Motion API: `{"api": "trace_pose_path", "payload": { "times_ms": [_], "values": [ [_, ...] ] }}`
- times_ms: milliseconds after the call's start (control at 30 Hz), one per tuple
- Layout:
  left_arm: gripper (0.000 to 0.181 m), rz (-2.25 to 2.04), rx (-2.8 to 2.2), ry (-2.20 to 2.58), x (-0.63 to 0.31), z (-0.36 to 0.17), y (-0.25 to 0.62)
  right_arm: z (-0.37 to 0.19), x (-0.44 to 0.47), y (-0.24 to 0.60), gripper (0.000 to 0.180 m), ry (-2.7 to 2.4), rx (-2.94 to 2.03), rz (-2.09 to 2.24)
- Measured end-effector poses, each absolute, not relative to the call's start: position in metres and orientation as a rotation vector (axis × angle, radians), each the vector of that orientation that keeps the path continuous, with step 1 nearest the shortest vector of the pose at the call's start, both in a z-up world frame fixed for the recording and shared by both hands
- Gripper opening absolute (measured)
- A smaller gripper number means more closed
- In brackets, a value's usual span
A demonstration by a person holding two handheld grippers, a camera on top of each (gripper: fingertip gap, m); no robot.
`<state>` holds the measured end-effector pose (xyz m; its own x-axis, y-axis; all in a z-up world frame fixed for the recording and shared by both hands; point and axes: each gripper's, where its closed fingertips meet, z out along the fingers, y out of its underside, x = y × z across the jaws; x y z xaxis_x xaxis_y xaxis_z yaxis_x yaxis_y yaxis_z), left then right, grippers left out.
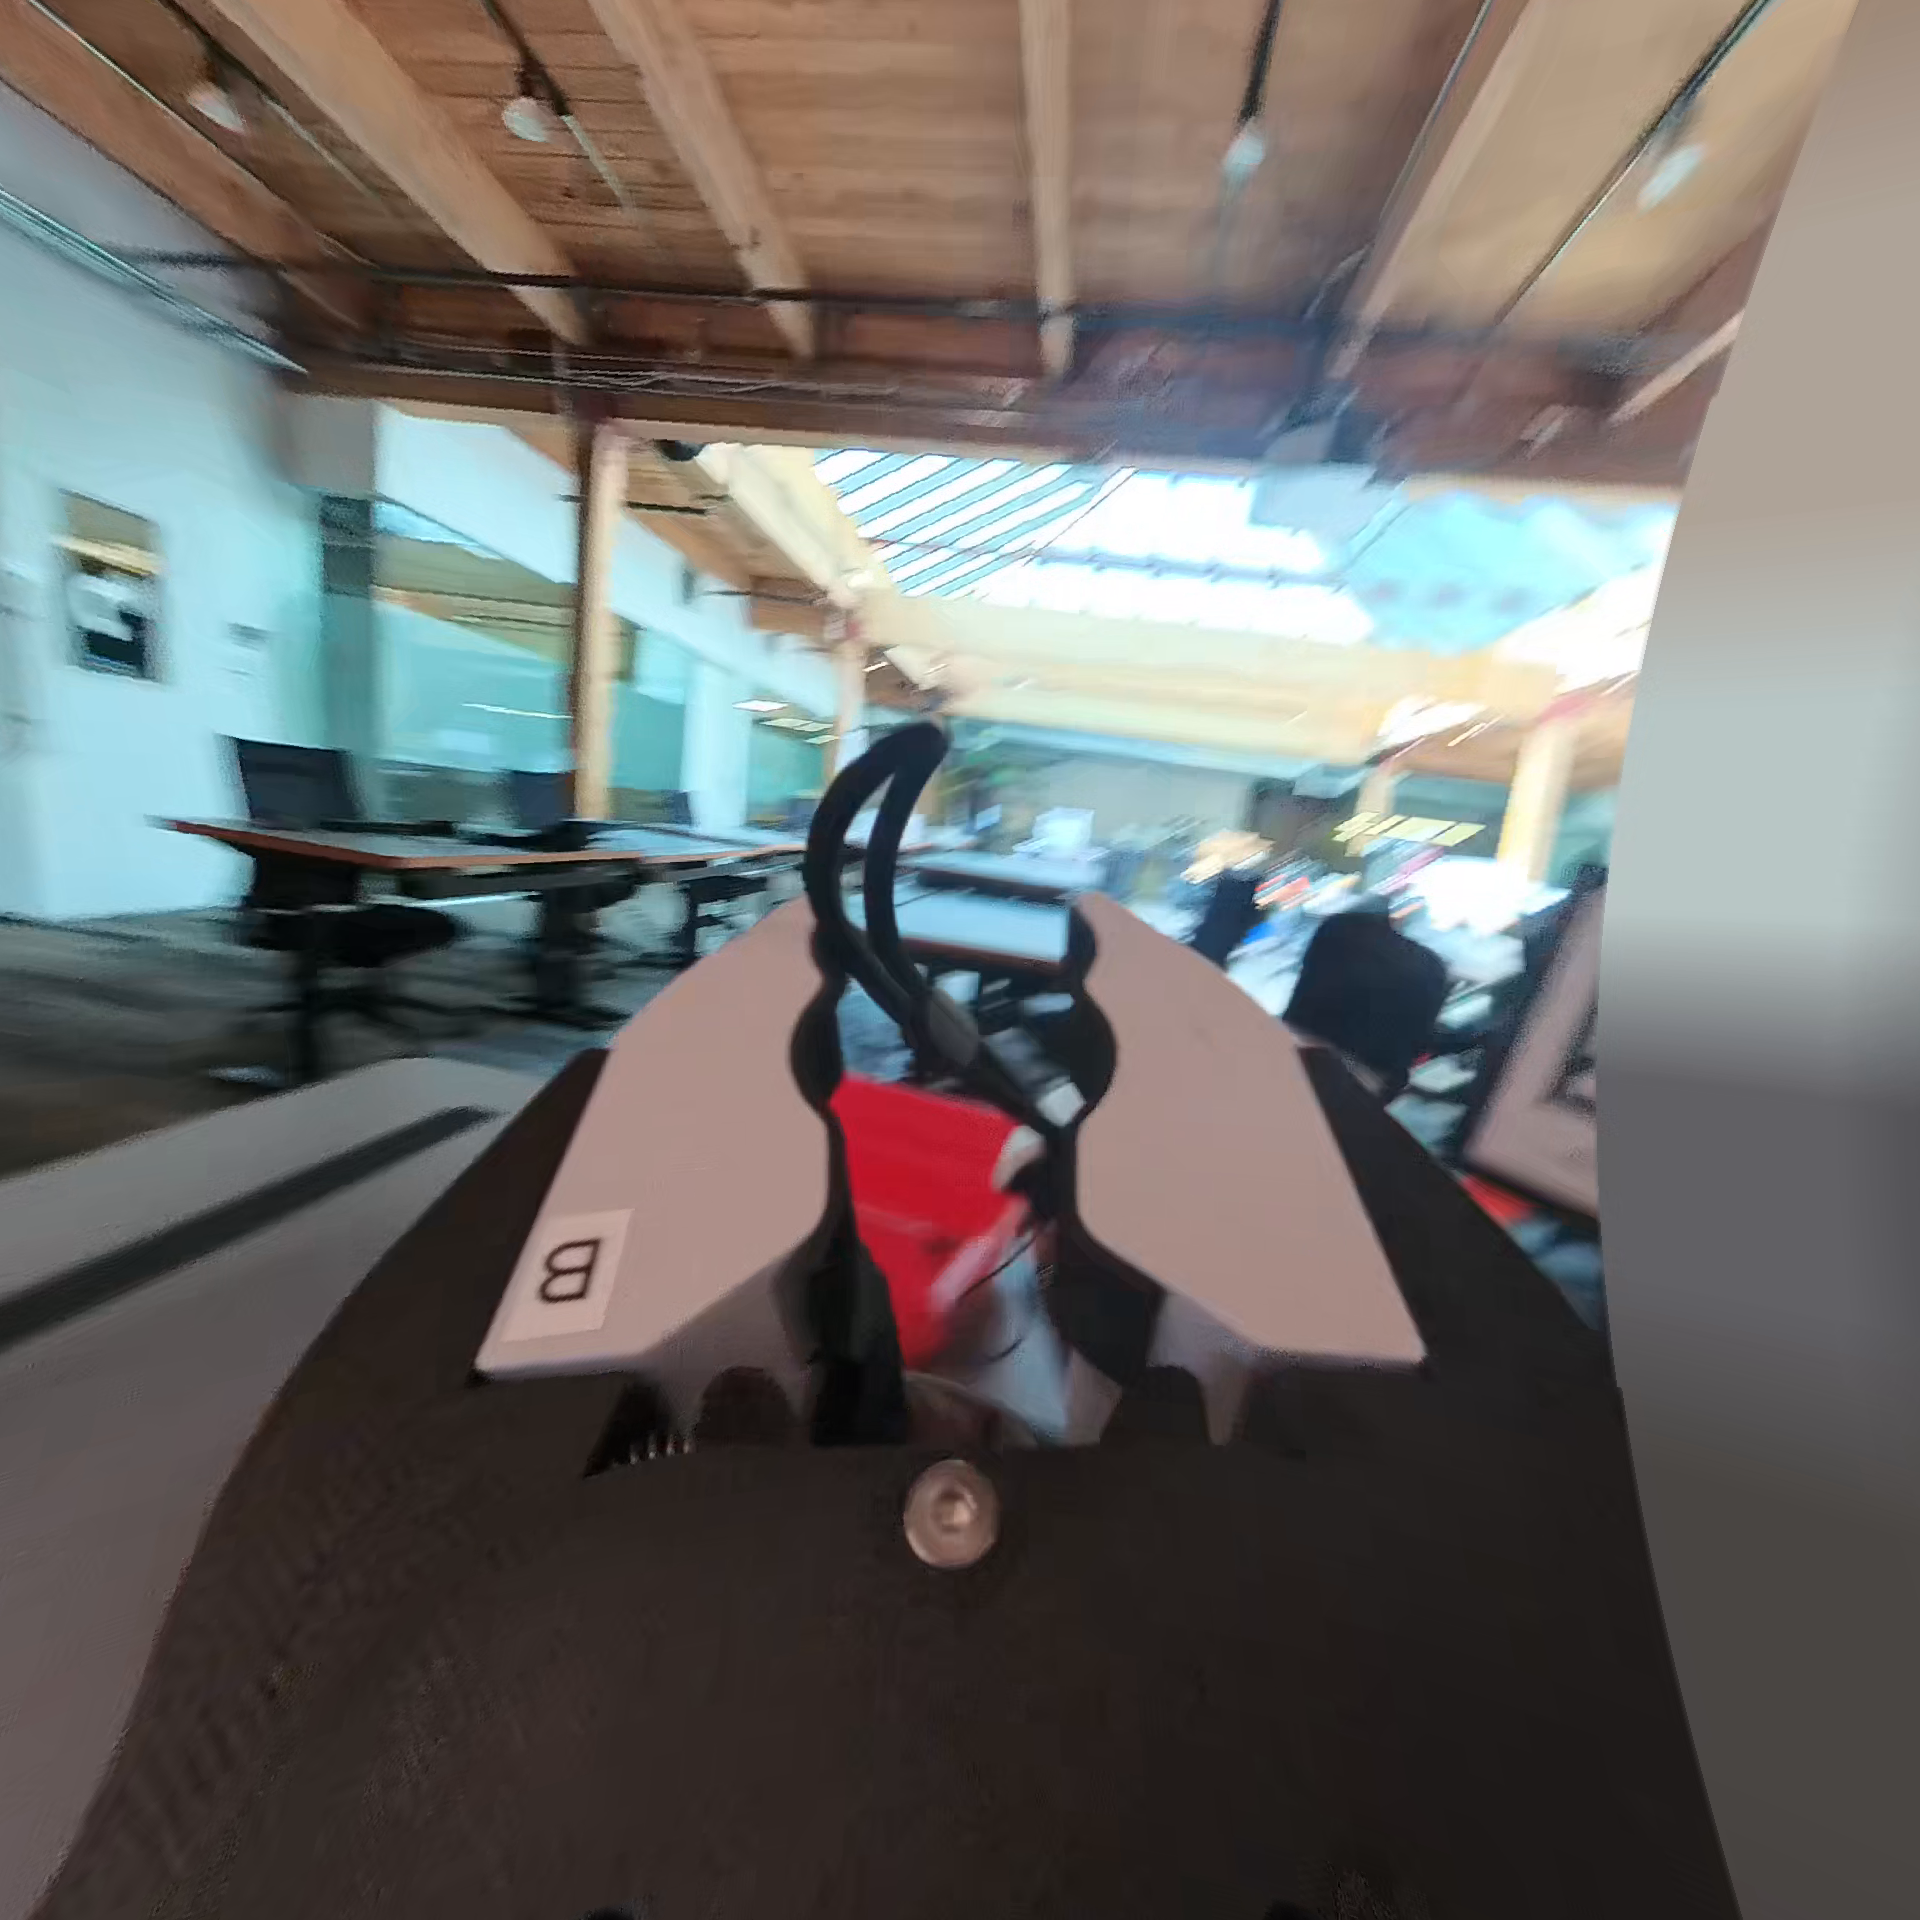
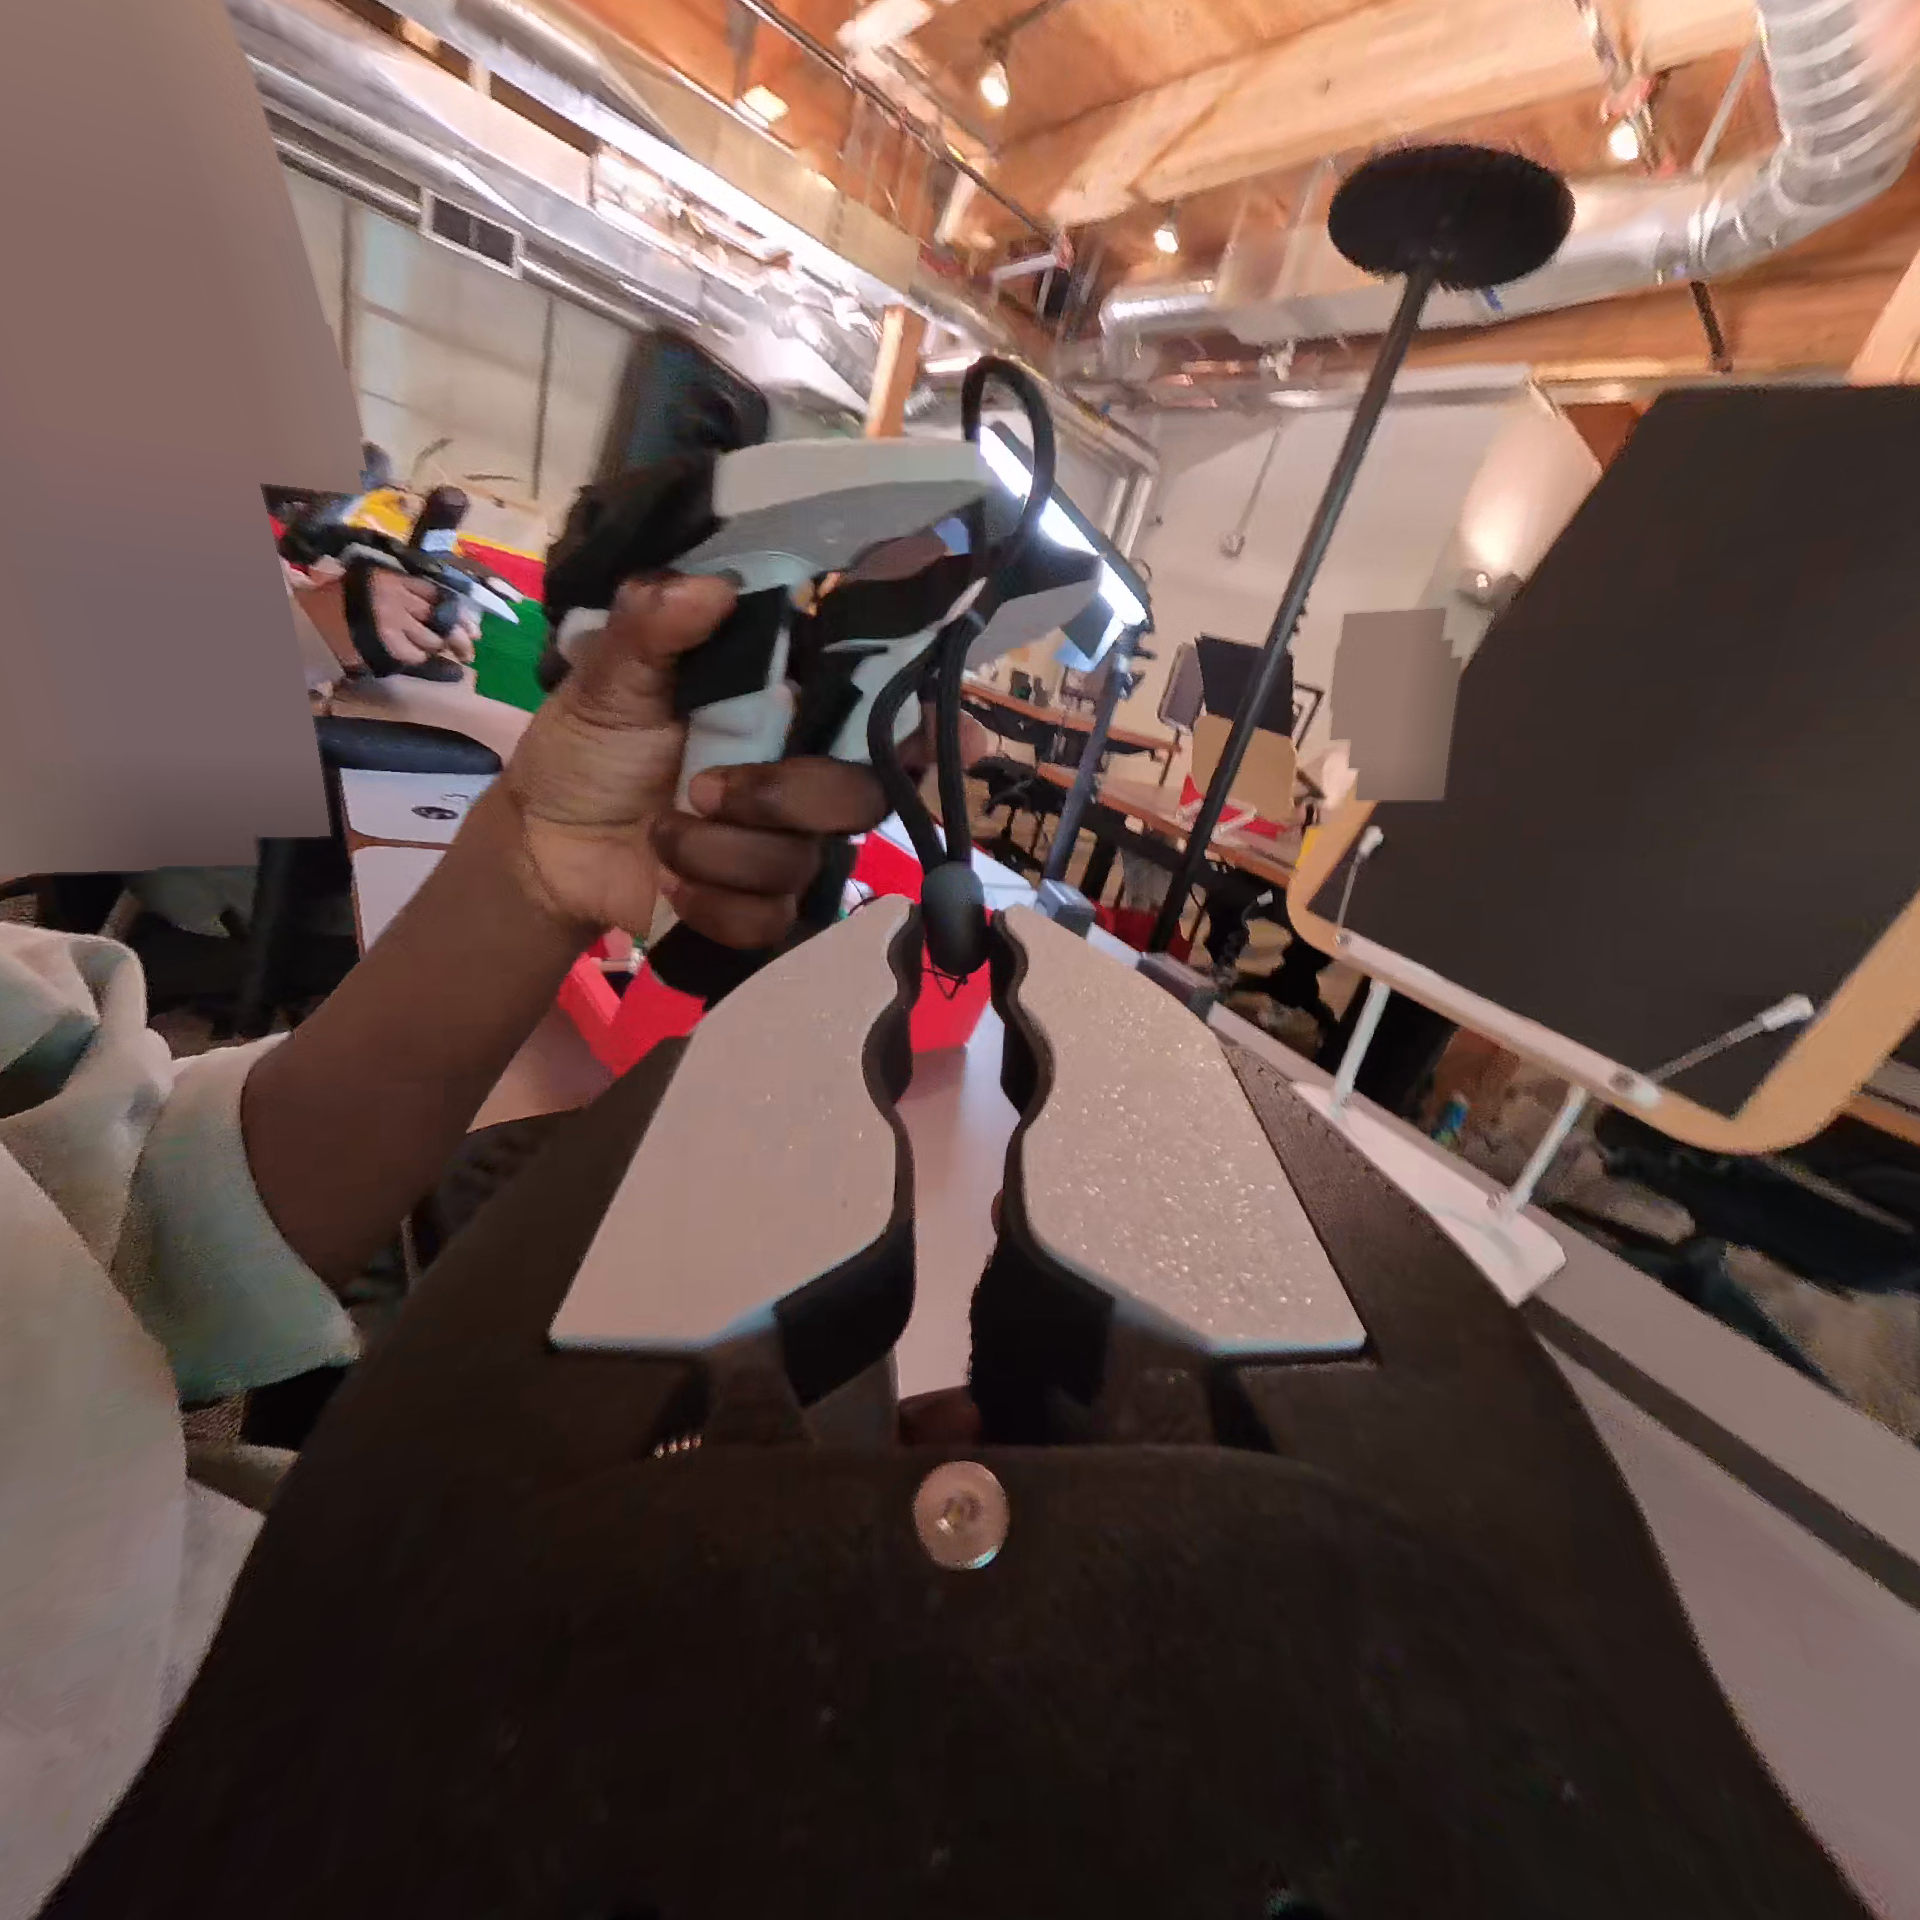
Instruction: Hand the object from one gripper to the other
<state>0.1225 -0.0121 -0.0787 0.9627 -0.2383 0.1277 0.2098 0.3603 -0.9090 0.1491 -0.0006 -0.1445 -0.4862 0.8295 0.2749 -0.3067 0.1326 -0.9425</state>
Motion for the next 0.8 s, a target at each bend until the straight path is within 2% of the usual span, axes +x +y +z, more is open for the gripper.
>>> {"api": "trace_pose_path", "payload": {
  "times_ms": [33,133,233,367,433,733,800],
  "values": [
    [0.052,-0.147,-1.209,0.045,0.113,-0.081,-0.016,-0.145,0.148,0.006,0.011,-1.484,-0.577,1.517],
    [0.066,0.404,-1.29,0.082,0.077,-0.085,-0.037,-0.149,0.144,0.026,0.012,-1.529,-0.696,1.438],
    [0.066,0.829,-1.299,0.273,0.078,-0.088,-0.052,-0.155,0.142,0.038,0.011,-1.567,-0.774,1.374],
    [0.061,0.873,-1.342,0.603,0.133,-0.113,-0.026,-0.164,0.142,0.037,0.011,-1.633,-0.82,1.323],
    [0.05,0.929,-1.368,0.703,0.148,-0.127,-0.009,-0.168,0.143,0.033,0.011,-1.665,-0.826,1.316],
    [0.025,1.083,-1.474,0.904,0.141,-0.169,0.021,-0.178,0.156,0.014,0.011,-1.802,-0.775,1.309],
    [0.014,1.097,-1.459,0.917,0.141,-0.17,0.023,-0.179,0.157,0.011,0.011,-1.818,-0.771,1.306]
  ]
}}
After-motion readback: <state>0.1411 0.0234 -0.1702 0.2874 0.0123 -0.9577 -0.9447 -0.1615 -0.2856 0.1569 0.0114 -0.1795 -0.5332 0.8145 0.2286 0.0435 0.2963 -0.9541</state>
